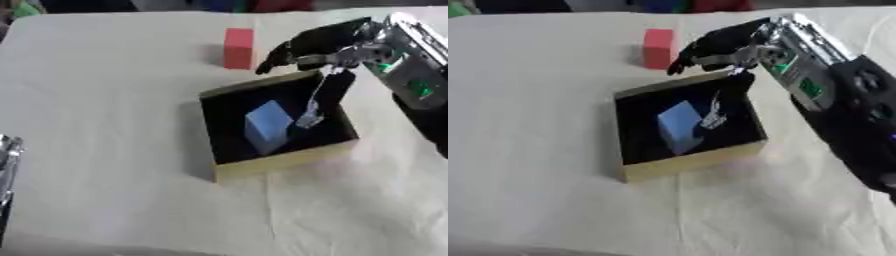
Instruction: Pick up objects on the table and place them in the box.
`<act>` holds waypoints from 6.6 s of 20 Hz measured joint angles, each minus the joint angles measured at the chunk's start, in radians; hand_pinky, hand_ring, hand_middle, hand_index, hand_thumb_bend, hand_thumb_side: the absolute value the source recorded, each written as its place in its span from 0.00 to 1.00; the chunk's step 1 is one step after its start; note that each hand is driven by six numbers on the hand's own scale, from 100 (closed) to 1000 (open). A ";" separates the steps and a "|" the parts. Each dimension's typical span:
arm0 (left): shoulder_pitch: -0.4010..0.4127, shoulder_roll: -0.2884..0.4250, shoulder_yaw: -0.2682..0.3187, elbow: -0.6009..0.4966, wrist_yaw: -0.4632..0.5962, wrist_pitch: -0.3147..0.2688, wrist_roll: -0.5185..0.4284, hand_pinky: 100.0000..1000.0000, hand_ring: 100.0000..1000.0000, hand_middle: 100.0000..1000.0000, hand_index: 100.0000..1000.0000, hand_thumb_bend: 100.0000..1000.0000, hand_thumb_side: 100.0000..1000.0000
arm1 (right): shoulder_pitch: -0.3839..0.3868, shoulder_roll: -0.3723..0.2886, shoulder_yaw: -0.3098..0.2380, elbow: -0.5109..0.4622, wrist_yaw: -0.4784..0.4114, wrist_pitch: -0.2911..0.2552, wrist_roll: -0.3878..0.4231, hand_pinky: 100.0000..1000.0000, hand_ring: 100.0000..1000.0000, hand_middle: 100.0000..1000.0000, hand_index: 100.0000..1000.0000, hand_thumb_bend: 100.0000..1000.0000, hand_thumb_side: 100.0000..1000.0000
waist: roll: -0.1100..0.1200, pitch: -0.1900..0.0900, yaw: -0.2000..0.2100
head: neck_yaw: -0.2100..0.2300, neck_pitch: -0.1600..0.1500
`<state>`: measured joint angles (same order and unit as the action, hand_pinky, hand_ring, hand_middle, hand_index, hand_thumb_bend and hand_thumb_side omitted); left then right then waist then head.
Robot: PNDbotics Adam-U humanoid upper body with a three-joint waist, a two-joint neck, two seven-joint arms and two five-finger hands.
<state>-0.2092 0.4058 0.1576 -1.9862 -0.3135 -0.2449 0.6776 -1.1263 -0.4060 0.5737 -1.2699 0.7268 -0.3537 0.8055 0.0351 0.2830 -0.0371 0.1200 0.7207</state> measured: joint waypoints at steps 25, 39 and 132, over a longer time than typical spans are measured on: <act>-0.004 -0.001 -0.001 0.000 0.011 -0.002 -0.009 0.73 0.68 0.70 0.93 0.01 0.85 | -0.106 0.252 -0.149 0.056 0.422 0.143 -0.325 0.80 0.84 0.76 0.97 0.28 0.85 | 0.010 -0.005 0.026 | -0.029 -0.007; -0.010 -0.009 -0.006 0.000 0.015 -0.003 -0.013 0.72 0.68 0.70 0.93 0.00 0.85 | -0.173 0.390 -0.304 0.405 0.688 0.249 -0.490 0.81 0.87 0.78 1.00 0.30 0.87 | 0.014 0.011 0.045 | -0.043 -0.010; -0.022 -0.027 -0.006 0.000 0.021 0.001 -0.030 0.72 0.67 0.70 0.93 0.00 0.84 | -0.251 0.456 -0.602 0.669 0.872 0.524 -0.345 0.81 0.86 0.68 0.96 0.11 0.47 | 0.023 0.051 0.087 | -0.063 -0.055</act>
<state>-0.2311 0.3792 0.1512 -1.9862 -0.2920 -0.2435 0.6477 -1.3770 0.0503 -0.0282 -0.6006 1.5984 0.1704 0.4610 0.0578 0.3336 0.0494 0.0570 0.6655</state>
